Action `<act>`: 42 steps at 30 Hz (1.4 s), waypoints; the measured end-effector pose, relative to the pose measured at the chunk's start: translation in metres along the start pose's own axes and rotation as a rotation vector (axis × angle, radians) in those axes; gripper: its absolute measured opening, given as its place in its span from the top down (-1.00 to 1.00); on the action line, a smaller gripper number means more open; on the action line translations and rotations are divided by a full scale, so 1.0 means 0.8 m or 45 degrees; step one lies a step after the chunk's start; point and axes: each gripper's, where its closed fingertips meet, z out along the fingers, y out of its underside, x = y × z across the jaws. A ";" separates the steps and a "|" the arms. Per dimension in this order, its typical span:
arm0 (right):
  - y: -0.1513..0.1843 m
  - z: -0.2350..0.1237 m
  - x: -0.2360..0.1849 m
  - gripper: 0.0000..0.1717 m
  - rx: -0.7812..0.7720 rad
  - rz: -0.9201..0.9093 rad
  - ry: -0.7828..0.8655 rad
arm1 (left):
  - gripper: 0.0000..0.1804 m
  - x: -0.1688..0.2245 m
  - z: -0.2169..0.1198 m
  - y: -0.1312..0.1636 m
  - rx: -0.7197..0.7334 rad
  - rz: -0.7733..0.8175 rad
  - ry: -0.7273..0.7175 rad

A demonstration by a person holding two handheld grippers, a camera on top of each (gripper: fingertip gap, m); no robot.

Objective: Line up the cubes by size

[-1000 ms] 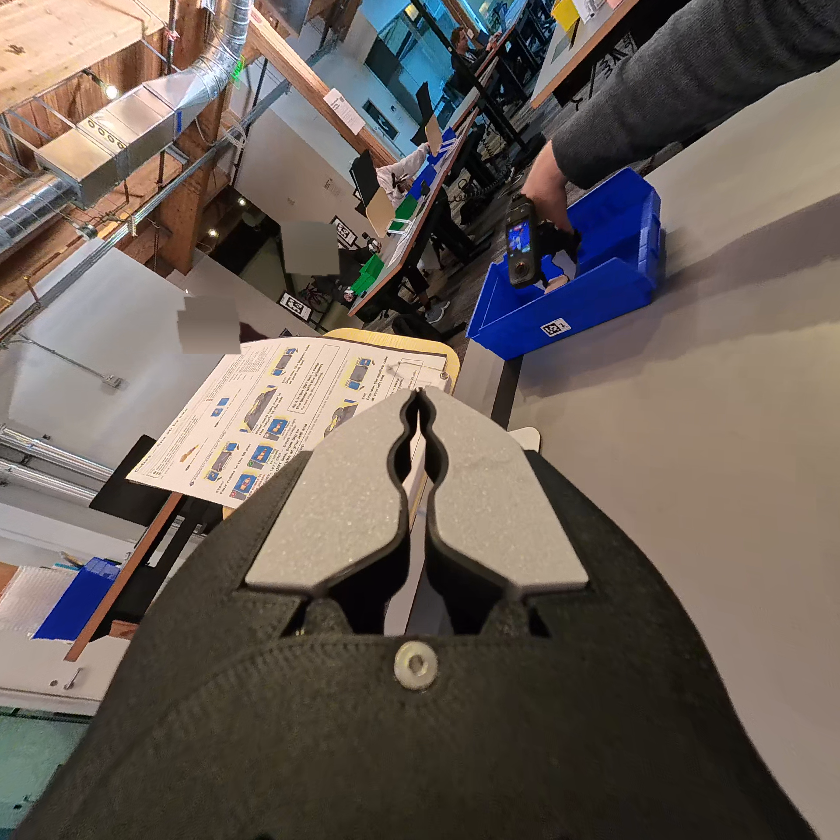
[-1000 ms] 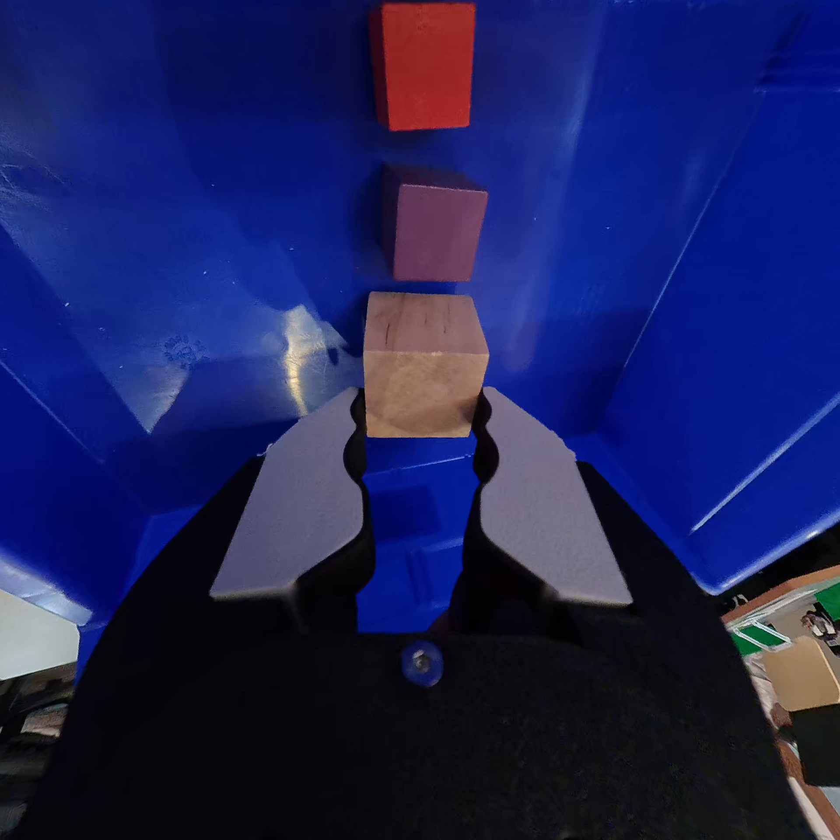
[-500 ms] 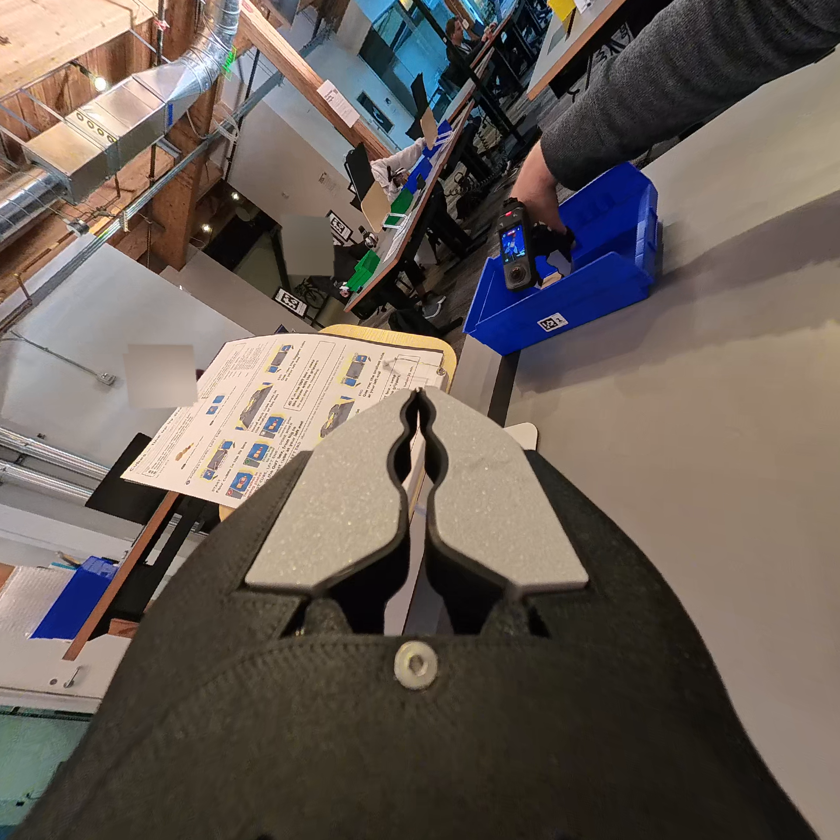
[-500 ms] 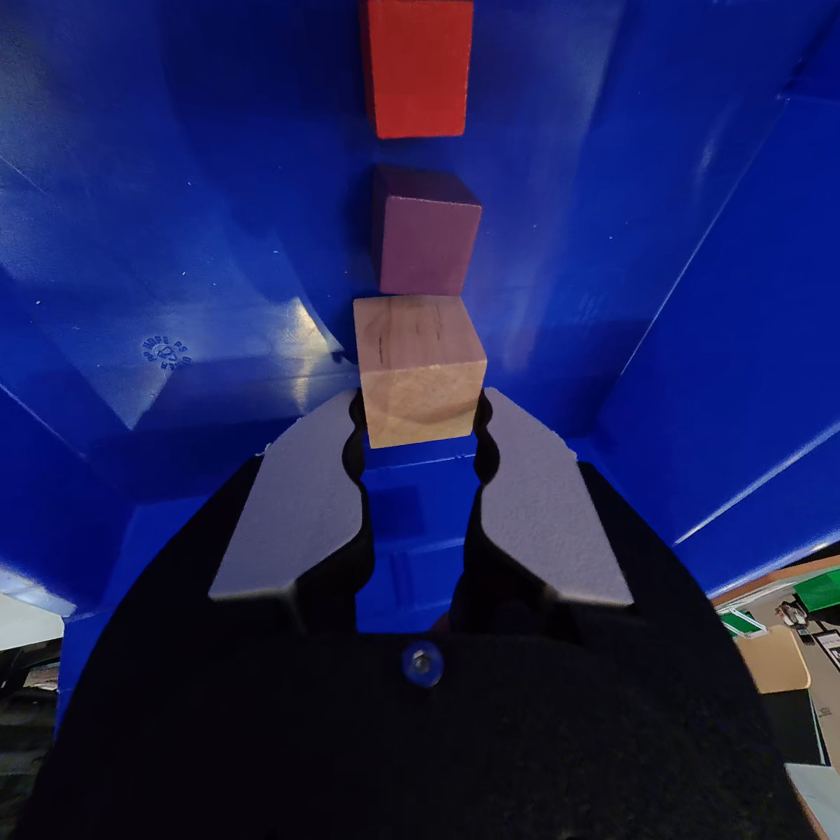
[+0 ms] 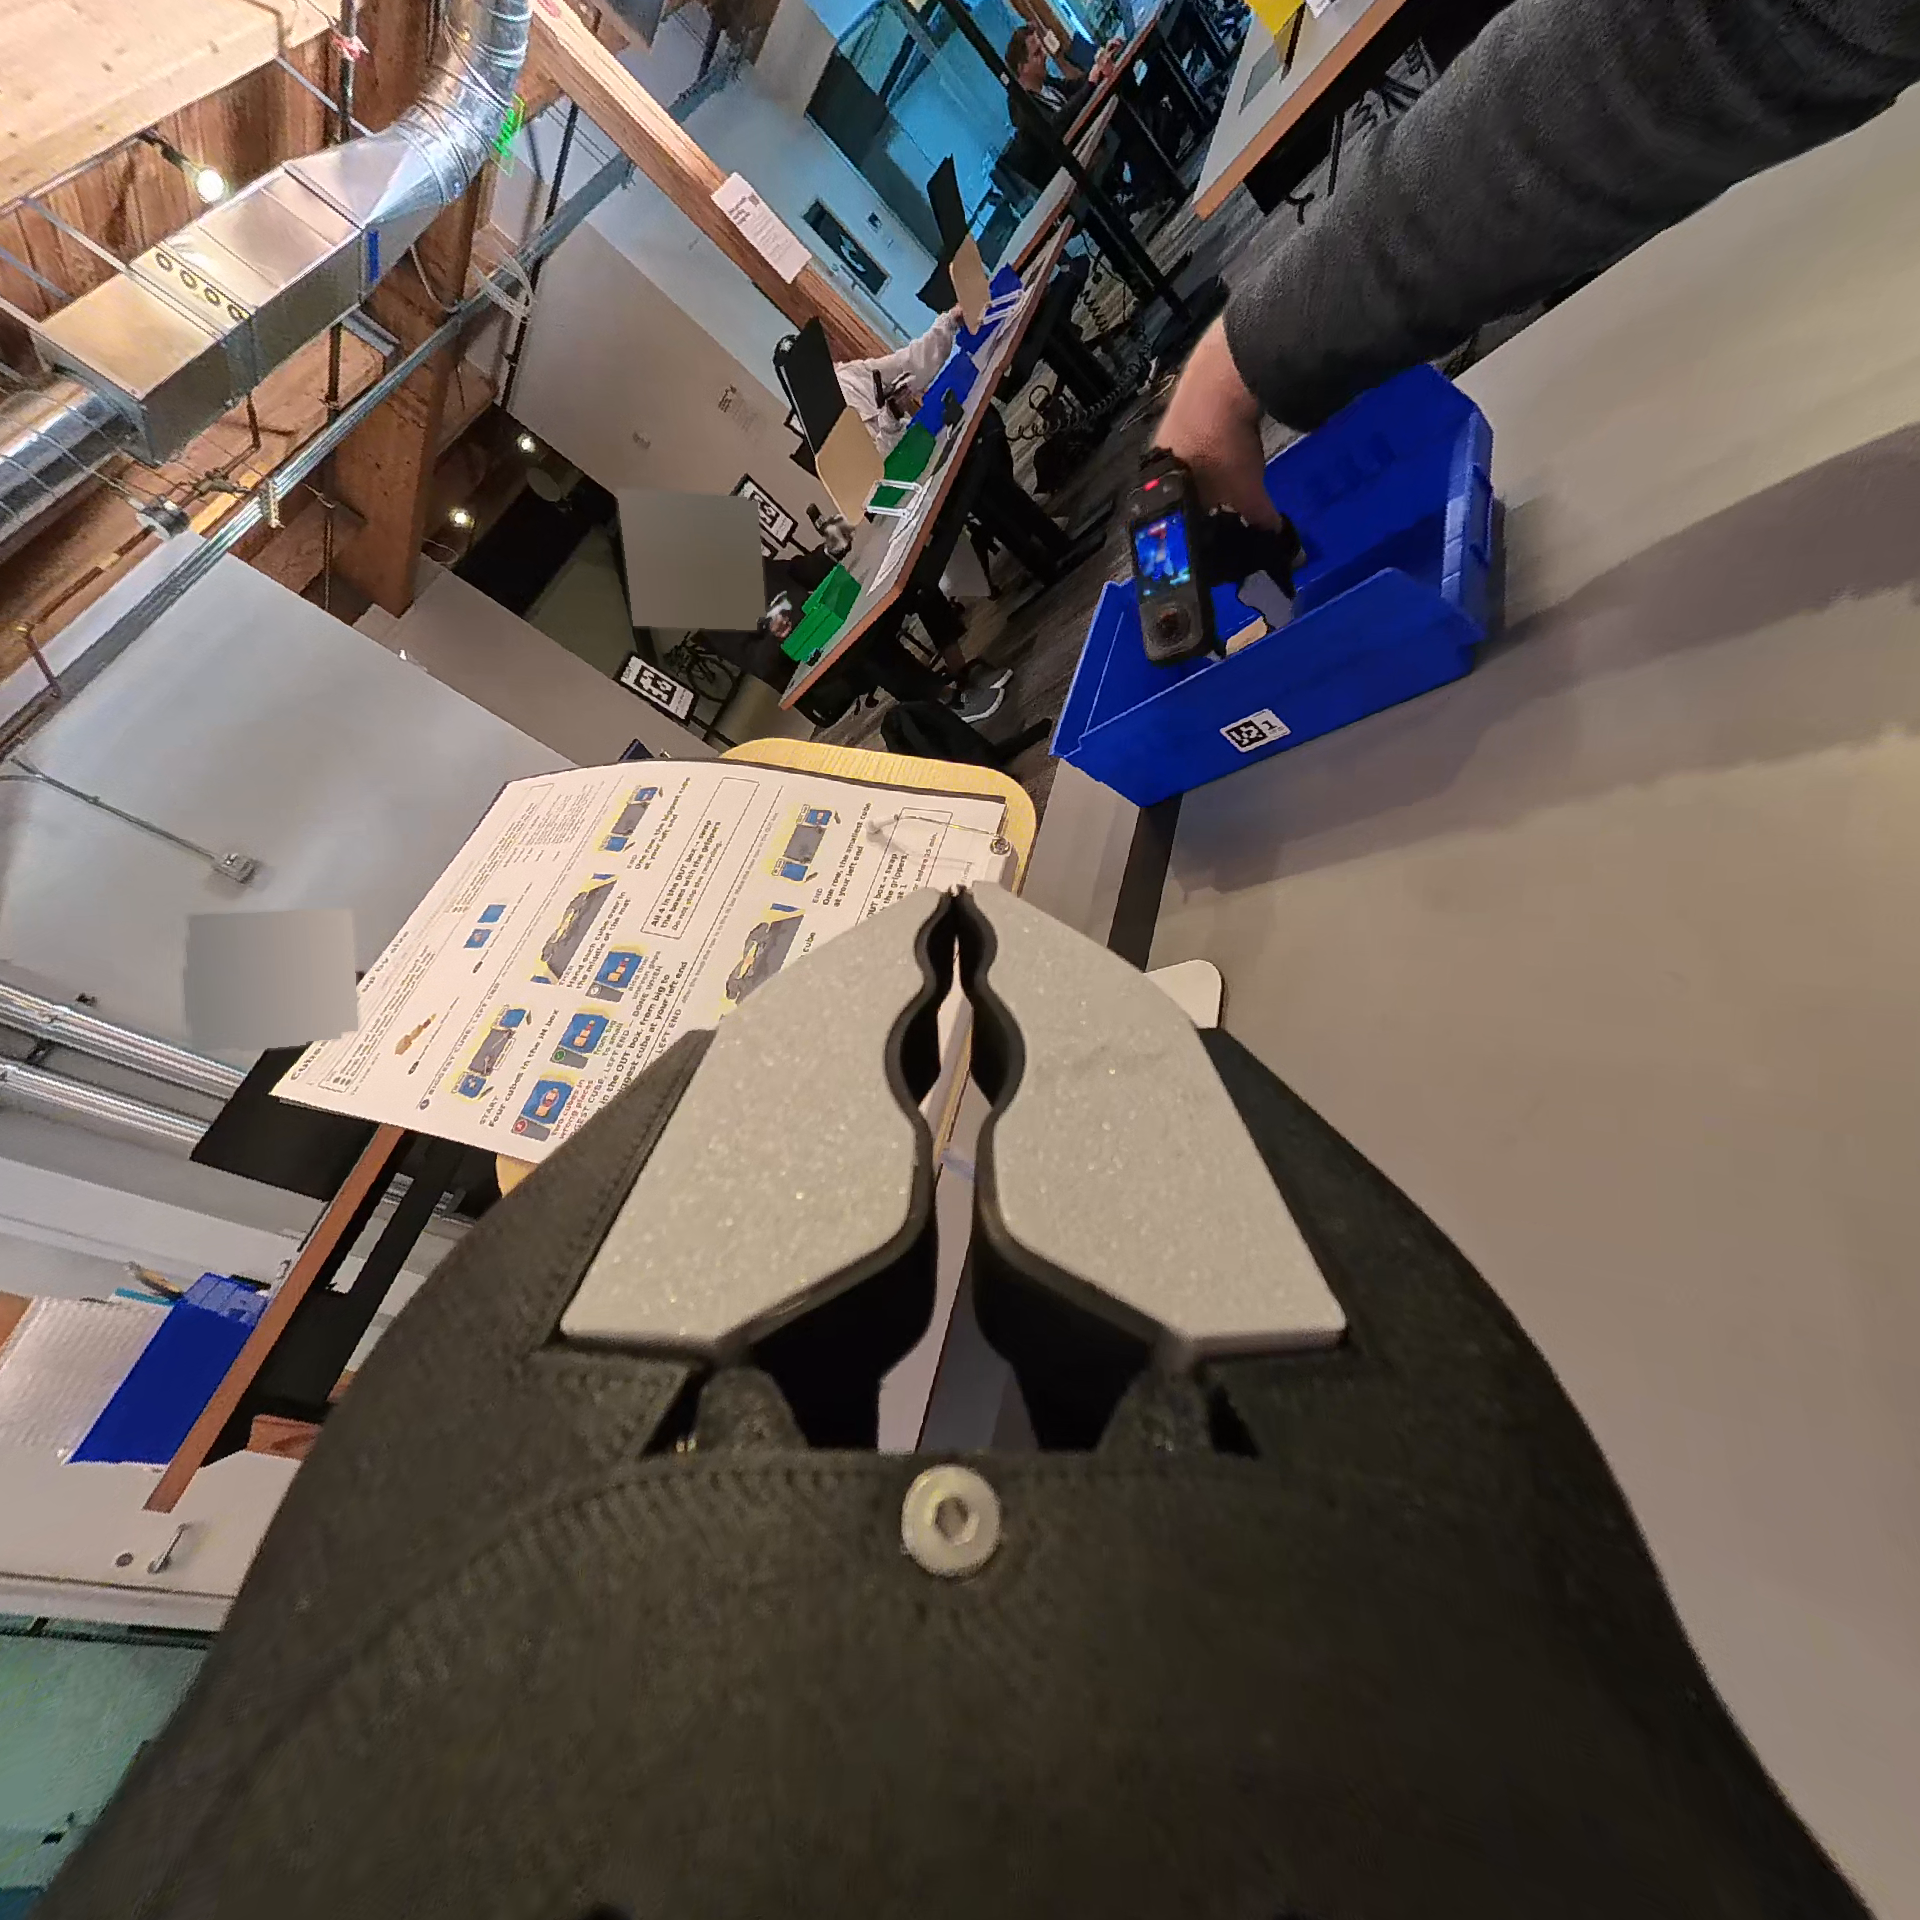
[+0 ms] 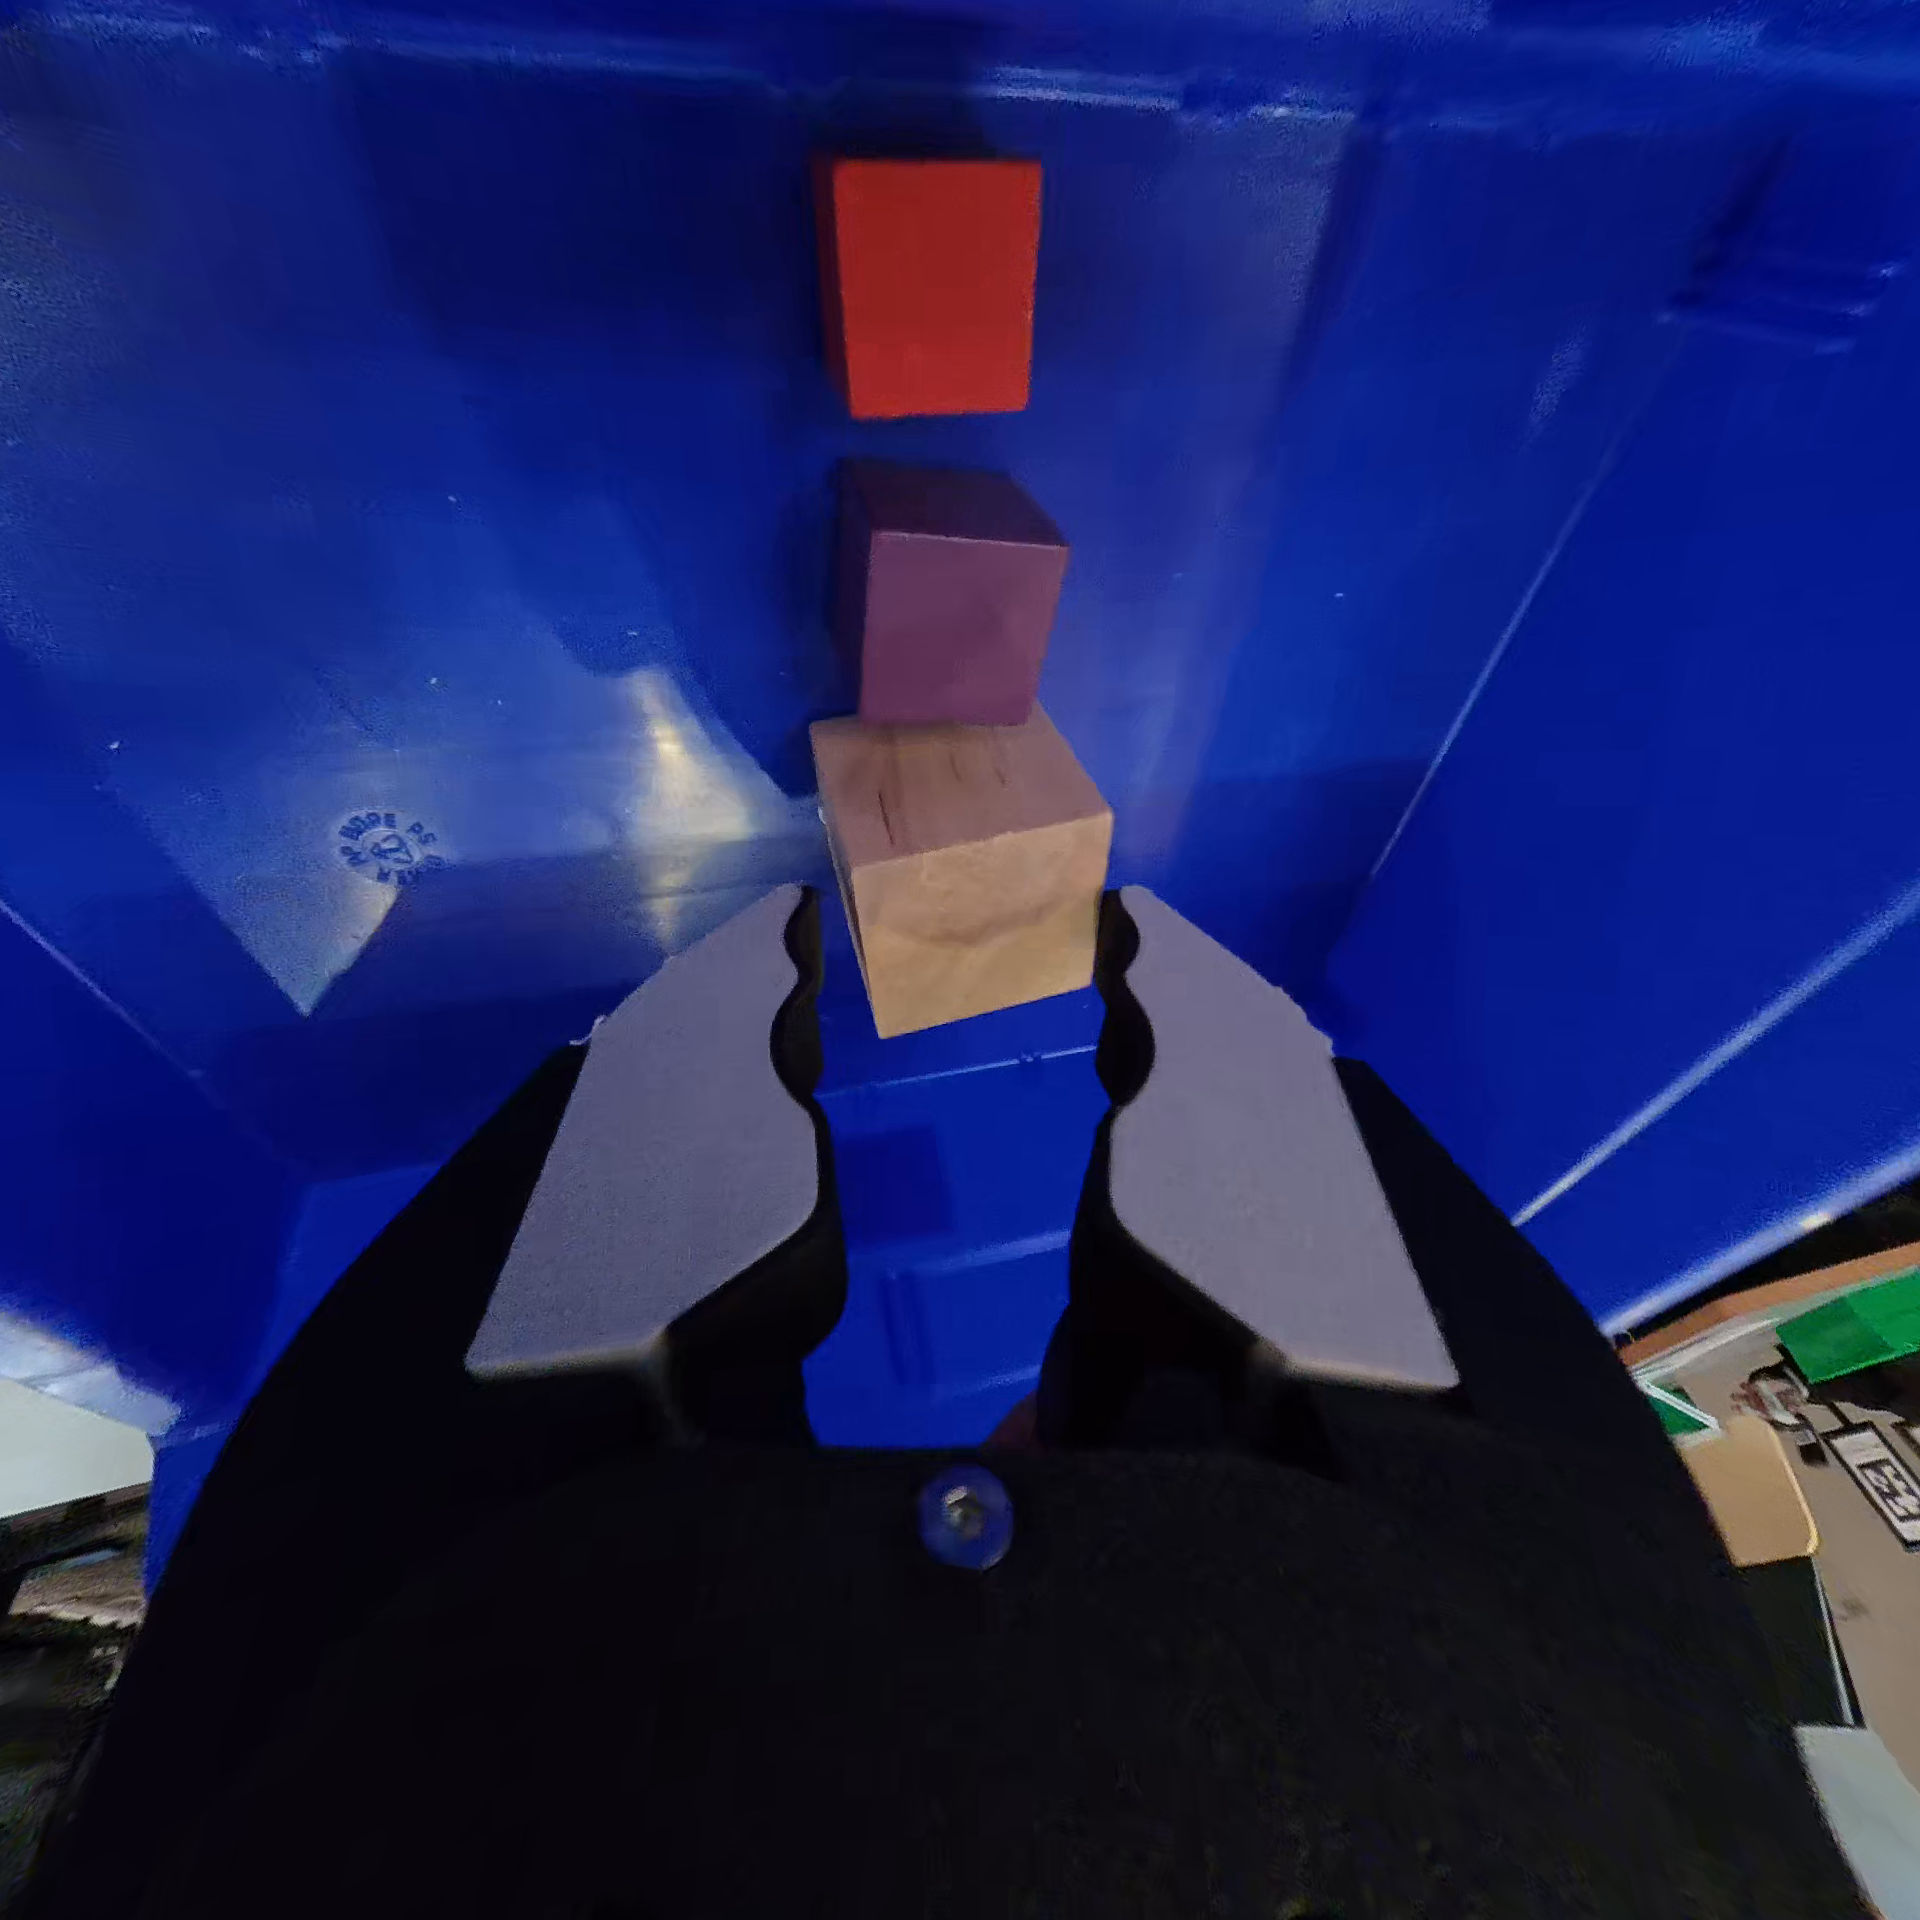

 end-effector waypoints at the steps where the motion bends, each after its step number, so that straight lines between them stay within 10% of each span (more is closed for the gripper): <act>1: 0.000 0.003 0.001 0.43 0.000 0.007 -0.001 | 1.00 0.000 -0.001 0.000 -0.001 0.003 -0.003; 21: 0.006 -0.006 0.002 0.34 -0.024 0.128 -0.030 | 1.00 -0.001 -0.003 0.002 -0.009 0.003 -0.006; 29: -0.006 -0.146 0.028 0.43 0.111 0.303 0.499 | 1.00 -0.017 -0.016 0.004 -0.014 -0.008 -0.098; 35: -0.144 -0.304 -0.013 0.52 0.607 0.228 0.878 | 0.98 -0.028 -0.023 0.013 -0.060 -0.014 -0.164; 42: -0.330 -0.384 -0.079 0.53 1.115 -0.002 0.842 | 0.95 -0.033 -0.029 0.021 -0.097 -0.019 -0.194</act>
